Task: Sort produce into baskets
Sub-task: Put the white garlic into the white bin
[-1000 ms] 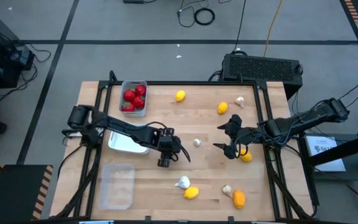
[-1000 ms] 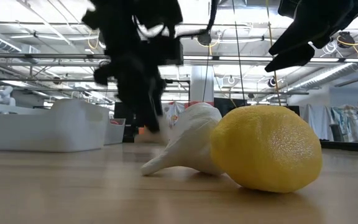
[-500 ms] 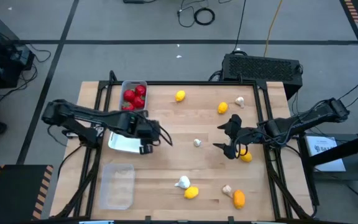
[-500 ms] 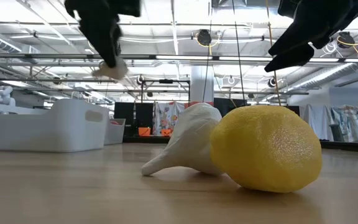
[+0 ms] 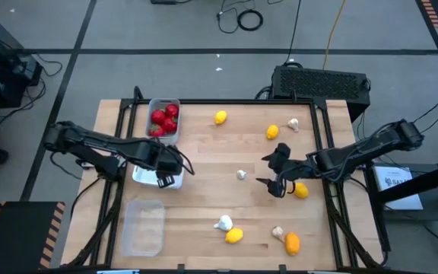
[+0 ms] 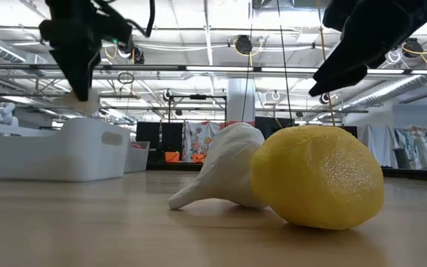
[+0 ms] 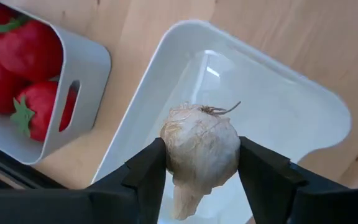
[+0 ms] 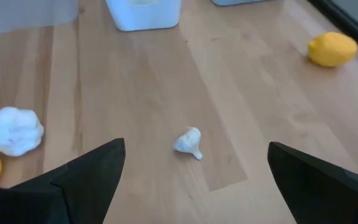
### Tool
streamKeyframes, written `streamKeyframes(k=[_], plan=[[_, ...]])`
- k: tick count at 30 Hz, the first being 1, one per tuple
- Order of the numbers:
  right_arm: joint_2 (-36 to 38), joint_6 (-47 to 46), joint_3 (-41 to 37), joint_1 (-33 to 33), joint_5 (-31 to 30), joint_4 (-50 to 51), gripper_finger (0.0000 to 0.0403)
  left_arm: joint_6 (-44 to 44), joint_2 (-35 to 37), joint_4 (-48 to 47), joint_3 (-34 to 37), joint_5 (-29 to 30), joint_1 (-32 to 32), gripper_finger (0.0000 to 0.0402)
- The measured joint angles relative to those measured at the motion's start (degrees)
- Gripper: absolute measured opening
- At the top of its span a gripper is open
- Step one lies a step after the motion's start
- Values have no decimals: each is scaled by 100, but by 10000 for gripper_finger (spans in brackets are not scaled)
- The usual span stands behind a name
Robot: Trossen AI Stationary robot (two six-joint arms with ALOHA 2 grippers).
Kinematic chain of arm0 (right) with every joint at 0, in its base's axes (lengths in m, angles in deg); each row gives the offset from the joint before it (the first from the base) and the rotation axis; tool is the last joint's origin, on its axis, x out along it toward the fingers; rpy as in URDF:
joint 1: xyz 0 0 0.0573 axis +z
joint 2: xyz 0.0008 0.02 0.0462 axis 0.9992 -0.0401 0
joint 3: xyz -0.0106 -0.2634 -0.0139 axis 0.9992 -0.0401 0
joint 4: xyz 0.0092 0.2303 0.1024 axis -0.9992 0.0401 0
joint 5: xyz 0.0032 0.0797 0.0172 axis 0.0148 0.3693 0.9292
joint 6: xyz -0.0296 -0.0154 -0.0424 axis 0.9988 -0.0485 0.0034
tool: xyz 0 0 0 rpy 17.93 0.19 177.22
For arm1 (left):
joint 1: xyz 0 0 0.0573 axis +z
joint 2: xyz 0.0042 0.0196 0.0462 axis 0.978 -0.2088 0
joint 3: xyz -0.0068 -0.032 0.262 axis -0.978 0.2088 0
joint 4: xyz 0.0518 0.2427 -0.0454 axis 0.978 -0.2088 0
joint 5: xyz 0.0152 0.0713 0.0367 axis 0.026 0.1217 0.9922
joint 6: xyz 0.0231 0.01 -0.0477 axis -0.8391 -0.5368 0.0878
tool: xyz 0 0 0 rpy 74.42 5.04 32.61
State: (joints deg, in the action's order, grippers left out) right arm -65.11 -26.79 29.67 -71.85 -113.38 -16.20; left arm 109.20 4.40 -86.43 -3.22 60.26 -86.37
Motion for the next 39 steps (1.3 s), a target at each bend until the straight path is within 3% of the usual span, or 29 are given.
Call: streamKeyframes(k=[8, 17, 27, 39], plan=[[-144, -29, 0, -1, 312, -75, 384, -3, -67, 26, 20, -5, 0, 251], [-378, 36, 0, 0, 526, -451, 384, -20, -67, 554, 20, -219, 0, 263], [-796, 188, 0, -1, 778, -1172, 384, -828, -69, 2360, 20, -562, -116, 263], [-1205, 261, 0, 340, 1099, -1700, 384, -1854, -475, 5065, 16, -921, -965, 263]])
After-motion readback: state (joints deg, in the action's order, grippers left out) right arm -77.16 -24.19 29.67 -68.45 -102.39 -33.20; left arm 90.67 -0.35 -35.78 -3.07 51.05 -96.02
